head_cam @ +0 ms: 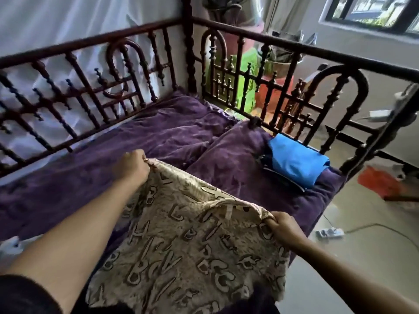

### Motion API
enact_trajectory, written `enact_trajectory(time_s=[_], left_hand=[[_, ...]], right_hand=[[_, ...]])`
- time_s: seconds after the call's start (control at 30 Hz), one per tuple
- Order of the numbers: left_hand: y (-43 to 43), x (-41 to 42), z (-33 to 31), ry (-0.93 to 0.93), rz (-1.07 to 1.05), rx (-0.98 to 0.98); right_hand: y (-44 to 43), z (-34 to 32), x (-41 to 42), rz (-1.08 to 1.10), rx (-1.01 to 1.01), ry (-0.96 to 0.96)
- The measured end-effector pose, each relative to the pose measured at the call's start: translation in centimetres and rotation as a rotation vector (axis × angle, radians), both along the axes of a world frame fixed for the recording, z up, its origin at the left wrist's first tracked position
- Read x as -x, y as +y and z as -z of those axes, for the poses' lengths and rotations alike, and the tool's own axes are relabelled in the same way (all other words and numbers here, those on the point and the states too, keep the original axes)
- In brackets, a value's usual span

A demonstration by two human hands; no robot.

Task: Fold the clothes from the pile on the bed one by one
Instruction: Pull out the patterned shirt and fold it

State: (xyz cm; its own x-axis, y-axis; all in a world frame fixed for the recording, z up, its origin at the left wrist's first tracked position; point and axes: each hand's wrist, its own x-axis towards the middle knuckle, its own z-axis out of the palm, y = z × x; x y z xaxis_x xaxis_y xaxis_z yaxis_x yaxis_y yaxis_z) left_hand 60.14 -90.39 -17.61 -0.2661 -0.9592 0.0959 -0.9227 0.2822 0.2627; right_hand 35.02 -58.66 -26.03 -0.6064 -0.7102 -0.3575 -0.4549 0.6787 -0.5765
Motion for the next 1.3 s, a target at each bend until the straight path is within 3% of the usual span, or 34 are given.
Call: enact_trajectory(time_s=[0.2,0.37,0.5,0.6,0.73,1.0,1.1,1.17,1.23,1.3], left_hand=[[-4.4,15.5,6.9,0.097,-0.022,-0.080],[-7.7,27.6,14.3,0.169,0.049,-0.225],[-9.0,32.7,19.4,0.292,0.155,-0.403],[-8.8,31.1,22.2,0.257,0.108,-0.425],[-7.0,22.7,24.9,0.158,-0.176,-0.502],[-2.9,4.8,30.3,0.005,-0.647,-0.601],[-3.1,1.1,34.1,0.087,-0.879,-0.549],[-3.3,-0.1,36.5,0.235,-1.109,-0.555],[-3.2,-0.2,38.5,0.422,-1.260,-0.576],[-2.9,0.6,39.8,0.540,-1.237,-0.502]], right_hand=[[-5.7,8.1,14.3,0.125,-0.022,-0.026],[-9.9,15.1,26.2,0.141,-0.196,0.007],[-12.2,19.1,32.2,0.108,-0.423,0.083],[-13.7,20.2,33.1,-0.033,-0.570,0.203],[-17.4,19.8,30.0,-0.285,-0.410,0.415],[-32.3,20.0,18.0,-0.784,-0.107,0.294],[-37.6,22.6,14.4,-0.895,0.034,0.372],[-40.8,24.1,12.6,-0.935,0.076,0.422],[-42.7,25.6,11.4,-1.023,-0.024,0.427],[-43.0,26.9,10.8,-1.098,-0.192,0.486]])
